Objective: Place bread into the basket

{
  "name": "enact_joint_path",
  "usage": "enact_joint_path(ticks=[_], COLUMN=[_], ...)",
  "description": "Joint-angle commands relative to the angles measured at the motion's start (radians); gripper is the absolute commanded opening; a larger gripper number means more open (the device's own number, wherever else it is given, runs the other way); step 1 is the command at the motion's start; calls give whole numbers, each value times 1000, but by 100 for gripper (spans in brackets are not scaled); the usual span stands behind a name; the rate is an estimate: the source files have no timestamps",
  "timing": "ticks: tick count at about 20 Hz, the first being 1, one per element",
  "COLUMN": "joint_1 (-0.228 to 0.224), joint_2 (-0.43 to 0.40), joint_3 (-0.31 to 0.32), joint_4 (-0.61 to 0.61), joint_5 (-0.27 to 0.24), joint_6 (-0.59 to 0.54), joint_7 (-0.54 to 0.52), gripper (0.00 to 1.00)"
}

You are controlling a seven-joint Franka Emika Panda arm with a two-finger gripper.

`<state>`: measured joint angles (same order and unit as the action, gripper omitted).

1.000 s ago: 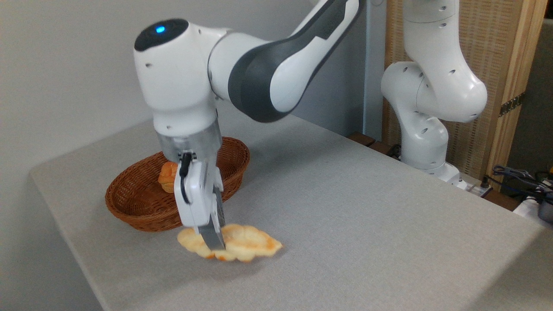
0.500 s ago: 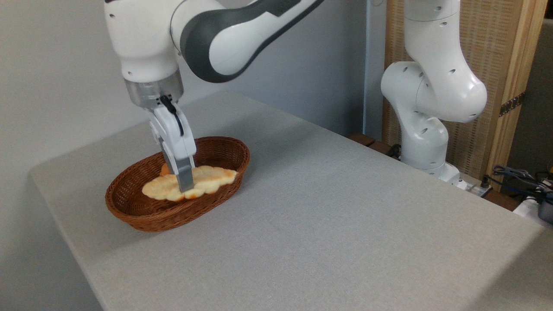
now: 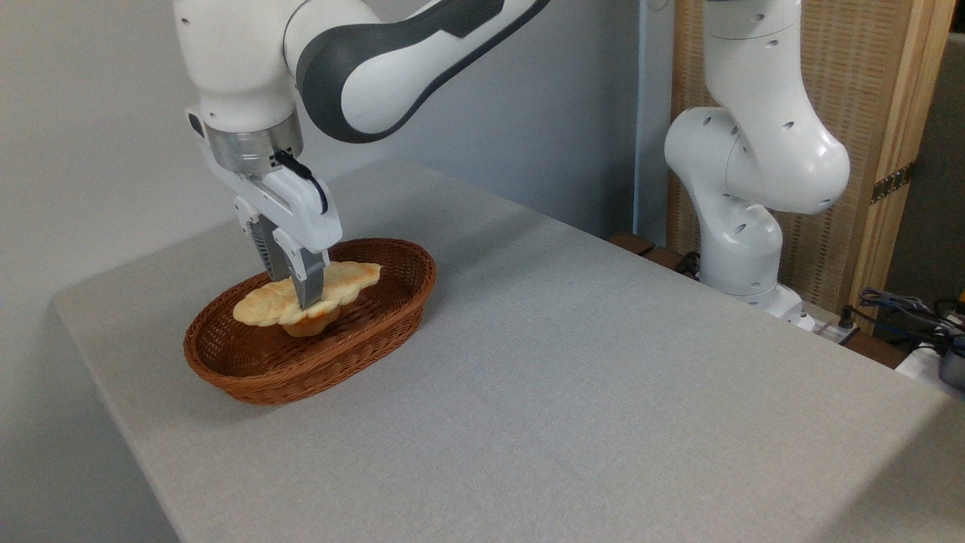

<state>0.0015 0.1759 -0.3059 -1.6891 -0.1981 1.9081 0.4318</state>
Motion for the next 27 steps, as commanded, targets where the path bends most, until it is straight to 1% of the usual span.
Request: enact_joint_path(ticks=[1,8,9,10,12,15,16,18,20,21,23,27], joint_1=[0,2,6,12,12,12,12,12,12,12,12,12], joint_2=[7,8,5,1,-10,-45,-56,-65,-81,-87,-92,-87], joint_3=[2,8,14,24,69,163,187,230,266,284,304,304], joint_4=[14,14,15,16,16,16,14,14,14,14,14,11], joint_5=[-4,-3,0,18,55,63,75,118,123,123,120,114], joint_6=[3,5,5,6,6,5,2,-11,-24,-34,-64,-66], joint_7=[-10,-4,7,25,86,189,215,248,269,303,384,387], gripper=[100,100,100,100,100,100,100,100,100,100,100,100])
